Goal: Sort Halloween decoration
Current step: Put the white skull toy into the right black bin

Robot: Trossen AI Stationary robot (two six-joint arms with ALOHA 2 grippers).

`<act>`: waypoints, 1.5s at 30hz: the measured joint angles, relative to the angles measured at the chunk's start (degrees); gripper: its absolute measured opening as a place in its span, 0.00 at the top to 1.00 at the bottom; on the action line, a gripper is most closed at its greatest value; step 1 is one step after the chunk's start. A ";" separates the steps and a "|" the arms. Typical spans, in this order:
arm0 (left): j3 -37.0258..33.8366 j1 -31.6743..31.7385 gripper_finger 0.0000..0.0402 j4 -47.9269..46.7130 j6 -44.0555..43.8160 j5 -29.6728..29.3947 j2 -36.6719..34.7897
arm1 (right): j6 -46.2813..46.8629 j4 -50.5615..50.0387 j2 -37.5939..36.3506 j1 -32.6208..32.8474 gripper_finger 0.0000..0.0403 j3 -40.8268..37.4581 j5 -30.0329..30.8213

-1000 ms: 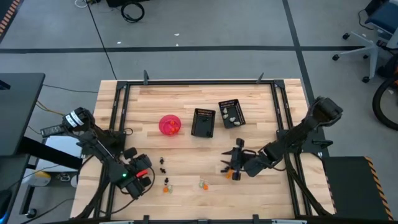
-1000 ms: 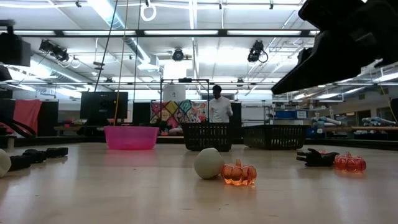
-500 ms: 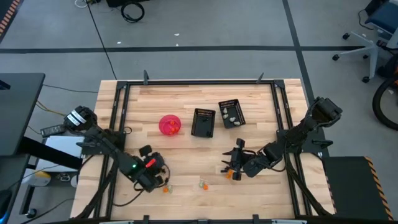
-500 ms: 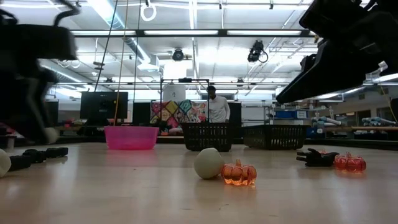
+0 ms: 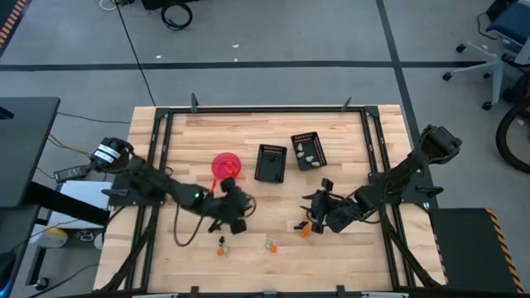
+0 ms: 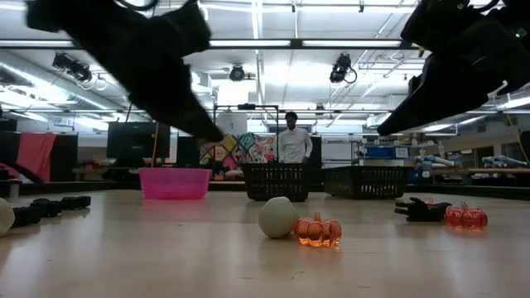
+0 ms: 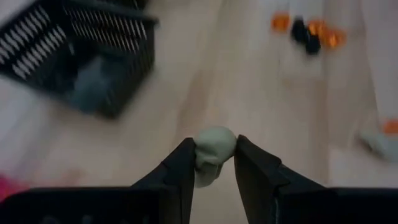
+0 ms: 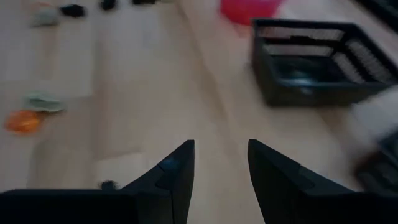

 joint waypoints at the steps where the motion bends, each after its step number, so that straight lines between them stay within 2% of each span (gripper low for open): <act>1: 0.00 1.30 0.74 1.75 1.64 0.65 0.01 | 1.70 -2.23 -0.77 0.02 0.62 0.00 1.09; 7: 0.04 8.36 0.74 15.11 8.15 3.42 3.35 | 13.22 -16.23 -5.03 0.35 0.62 0.00 8.85; 12: 1.12 13.29 0.74 23.96 10.96 7.02 8.12 | 18.76 -22.29 -6.07 1.03 0.62 -0.02 12.80; 16: 5.90 16.25 0.74 23.99 12.61 9.68 12.73 | 20.84 -24.11 -6.00 1.27 0.62 -0.02 14.00; 30: 29.13 23.18 0.74 21.27 18.07 10.17 28.66 | 24.42 -26.04 -5.98 1.31 0.62 -0.22 15.91; 37: 34.76 26.32 0.74 21.20 17.85 10.76 33.90 | 24.39 -26.48 -6.07 1.77 0.62 -0.20 15.79; 45: 36.45 27.27 0.73 21.92 16.96 13.38 36.38 | 24.32 -26.40 -6.20 2.01 0.62 -0.20 15.84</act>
